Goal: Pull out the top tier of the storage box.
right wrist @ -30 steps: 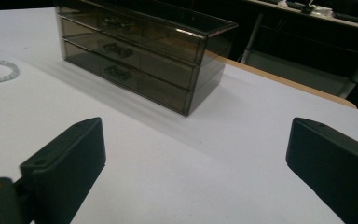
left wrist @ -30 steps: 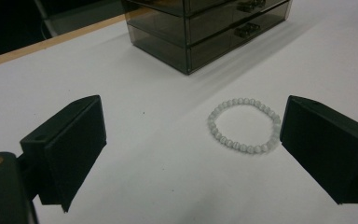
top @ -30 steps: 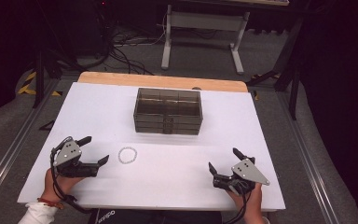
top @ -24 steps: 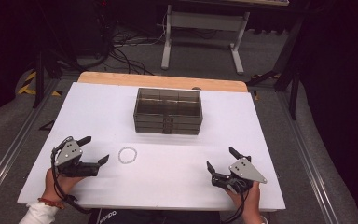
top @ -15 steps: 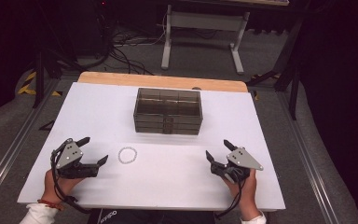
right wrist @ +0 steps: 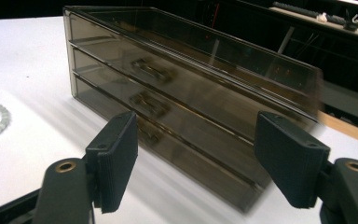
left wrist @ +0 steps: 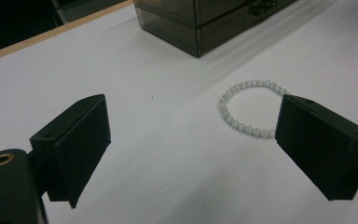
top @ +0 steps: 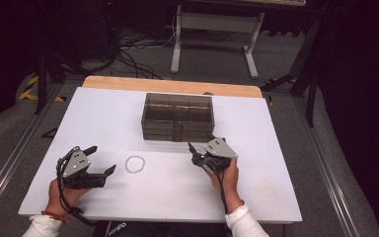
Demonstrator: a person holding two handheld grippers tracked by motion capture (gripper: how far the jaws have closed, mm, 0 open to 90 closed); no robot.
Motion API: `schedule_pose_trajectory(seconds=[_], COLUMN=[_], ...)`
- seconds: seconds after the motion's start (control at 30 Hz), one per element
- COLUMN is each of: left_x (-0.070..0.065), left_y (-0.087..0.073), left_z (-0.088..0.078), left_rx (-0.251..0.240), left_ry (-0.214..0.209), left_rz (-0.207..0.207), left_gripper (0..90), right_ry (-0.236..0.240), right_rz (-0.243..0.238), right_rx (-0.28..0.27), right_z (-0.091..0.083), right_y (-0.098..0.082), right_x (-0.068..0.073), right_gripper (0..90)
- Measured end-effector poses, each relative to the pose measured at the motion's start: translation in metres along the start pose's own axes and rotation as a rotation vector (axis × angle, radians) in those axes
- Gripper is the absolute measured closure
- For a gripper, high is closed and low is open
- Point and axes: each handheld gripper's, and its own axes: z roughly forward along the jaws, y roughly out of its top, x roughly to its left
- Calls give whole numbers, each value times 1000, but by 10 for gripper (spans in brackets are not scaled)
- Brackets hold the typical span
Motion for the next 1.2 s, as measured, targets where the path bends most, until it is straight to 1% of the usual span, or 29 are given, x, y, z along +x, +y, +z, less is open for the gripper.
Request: schedule_pose_trajectory(seconds=[0.07, 0.13, 0.17, 0.2, 0.27, 0.3, 0.33, 0.43, 0.47, 0.53, 0.6, 0.7, 0.73, 0.77, 0.83, 0.97, 1.2], left_x=[0, 0, 0, 0, 0, 0, -1, -1, 0, 0, 0, 0, 0, 0, 1, 1, 0], left_y=[0, 0, -1, 0, 0, 0, 0, 0, 0, 0, 0, 0, 0, 0, 0, 0, -1], left_z=[0, 0, 0, 0, -1, -1, -1, -2, -3, -2, -2, -3, -3, -3, -3, -3, -2], left_rx=[-3, 0, 1, 2, 4, 4, 1, -2, -2, -1, -4, -6, -6, -6, -7, -4, 2], left_ry=[2, -8, -8, 1, 4, 4, 6, 8, 3, 9, -1, 7, 7, 2, 5, 8, 5], left_rz=[-2, -10, -11, 4, 8, 8, 7, 12, 19, 11, 3, 14, 14, 12, 17, 11, 17], left_gripper=[114, 114, 114, 114, 115, 115, 115, 116, 116, 116, 115, 116, 116, 116, 115, 115, 114], right_ry=[-16, -25, -40, -50, -75, -75, -134, -169, -178, -197, -221, -241, -241, -251, -260, -285, -288], right_rz=[-28, -28, -36, -46, -73, -73, -110, -116, -122, -120, -127, -129, -129, -139, -135, -148, -152], right_rx=[5, 3, 11, 17, 35, 35, 40, 40, 36, 28, 25, 22, 22, 28, 27, 30, 33], right_z=[10, 18, 24, 27, 36, 36, 42, 47, 47, 49, 51, 53, 53, 55, 56, 56, 53], right_y=[2, 4, 5, 5, 5, 5, 6, 6, 6, 8, 8, 9, 9, 8, 8, 8, 8], right_x=[7, 12, 15, 17, 24, 24, 30, 34, 36, 40, 43, 46, 46, 49, 50, 54, 56], right_gripper=[370, 400, 434, 446, 472, 472, 495, 562, 566, 614, 661, 711, 711, 781, 783, 792, 798])
